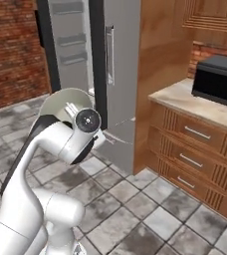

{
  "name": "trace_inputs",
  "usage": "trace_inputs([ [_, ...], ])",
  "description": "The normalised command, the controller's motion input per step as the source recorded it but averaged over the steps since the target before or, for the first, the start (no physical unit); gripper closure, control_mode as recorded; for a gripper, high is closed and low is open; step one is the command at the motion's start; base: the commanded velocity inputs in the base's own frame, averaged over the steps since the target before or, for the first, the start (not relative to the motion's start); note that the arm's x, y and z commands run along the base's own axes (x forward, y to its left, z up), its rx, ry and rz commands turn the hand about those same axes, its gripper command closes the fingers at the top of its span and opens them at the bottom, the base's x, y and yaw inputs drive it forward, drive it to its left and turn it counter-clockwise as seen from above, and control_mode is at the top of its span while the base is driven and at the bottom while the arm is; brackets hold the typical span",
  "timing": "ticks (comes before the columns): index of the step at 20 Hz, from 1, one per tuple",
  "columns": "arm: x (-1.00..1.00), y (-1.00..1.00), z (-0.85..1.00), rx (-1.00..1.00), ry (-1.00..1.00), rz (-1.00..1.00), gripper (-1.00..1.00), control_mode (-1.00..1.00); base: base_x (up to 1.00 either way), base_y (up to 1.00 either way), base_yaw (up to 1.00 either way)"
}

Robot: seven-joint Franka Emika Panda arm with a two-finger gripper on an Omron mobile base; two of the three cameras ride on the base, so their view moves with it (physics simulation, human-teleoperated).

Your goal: Move the mug from next to the sink to the open cabinet. Then, move the bowl with the squash to the fridge to clear the area for faucet cleaning.

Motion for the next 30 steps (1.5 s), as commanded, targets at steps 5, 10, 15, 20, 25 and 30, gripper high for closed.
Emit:
trace_inputs([
  [5, 0.00, 0.00, 0.00, 0.00, 0.00, 0.00, 1.00, 1.00, 0.89, 1.00, 0.04],
  [10, 0.00, 0.00, 0.00, 0.00, 0.00, 0.00, 1.00, 1.00, 1.00, 1.00, 0.00],
  [15, 0.00, 0.00, 0.00, 0.00, 0.00, 0.00, 1.00, 1.00, 1.00, 1.00, -0.24],
  [20, 0.00, 0.00, 0.00, 0.00, 0.00, 0.00, 1.00, 1.00, 1.00, 1.00, -0.44],
  [25, 0.00, 0.00, 0.00, 0.00, 0.00, 0.00, 1.00, 1.00, 0.98, 0.76, -0.51],
  [30, 0.00, 0.00, 0.00, 0.00, 0.00, 0.00, 1.00, 1.00, 0.74, 0.28, -0.39],
])
